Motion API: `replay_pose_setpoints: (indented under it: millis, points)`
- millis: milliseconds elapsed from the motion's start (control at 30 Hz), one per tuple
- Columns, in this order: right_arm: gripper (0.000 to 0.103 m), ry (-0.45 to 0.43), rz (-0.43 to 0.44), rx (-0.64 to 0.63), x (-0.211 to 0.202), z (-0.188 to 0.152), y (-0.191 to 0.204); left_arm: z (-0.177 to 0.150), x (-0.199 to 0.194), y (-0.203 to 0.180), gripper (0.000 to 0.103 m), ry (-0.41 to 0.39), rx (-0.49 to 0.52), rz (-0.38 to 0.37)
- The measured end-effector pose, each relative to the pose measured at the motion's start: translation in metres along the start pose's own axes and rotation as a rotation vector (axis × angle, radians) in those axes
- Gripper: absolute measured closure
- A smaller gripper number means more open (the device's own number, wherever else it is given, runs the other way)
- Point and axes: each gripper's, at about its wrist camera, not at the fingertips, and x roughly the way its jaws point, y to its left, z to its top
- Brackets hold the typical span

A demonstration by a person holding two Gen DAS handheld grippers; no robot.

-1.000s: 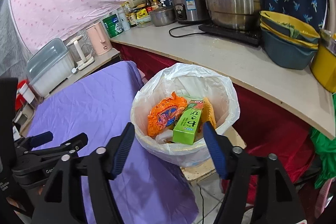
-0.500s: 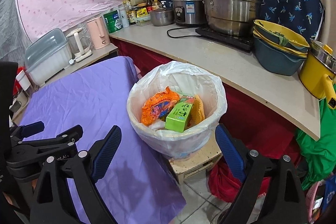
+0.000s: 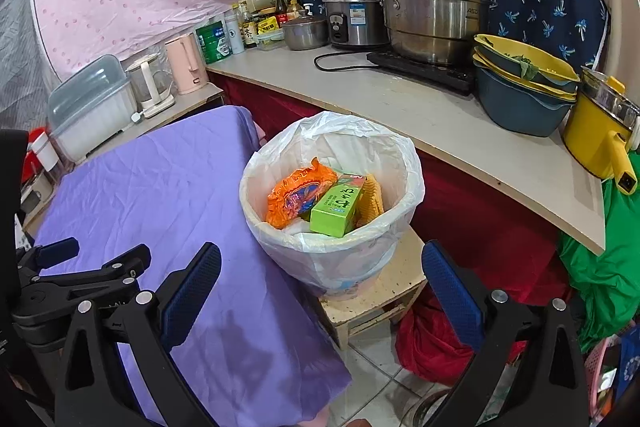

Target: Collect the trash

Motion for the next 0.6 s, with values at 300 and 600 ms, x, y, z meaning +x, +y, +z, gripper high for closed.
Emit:
replay_pose_setpoints:
  millis: [300, 600]
  points:
    - [0.006, 0.008, -0.013, 0.001, -0.001, -0.009, -0.004, -0.010, -0.001, -0.006, 0.007, 0.008, 0.015, 0.019]
    - [0.006, 0.014, -0.019, 0.004, -0.001, -0.012, -0.007, -0.015, 0.000, -0.009, 0.007, 0.021, 0.020, 0.014]
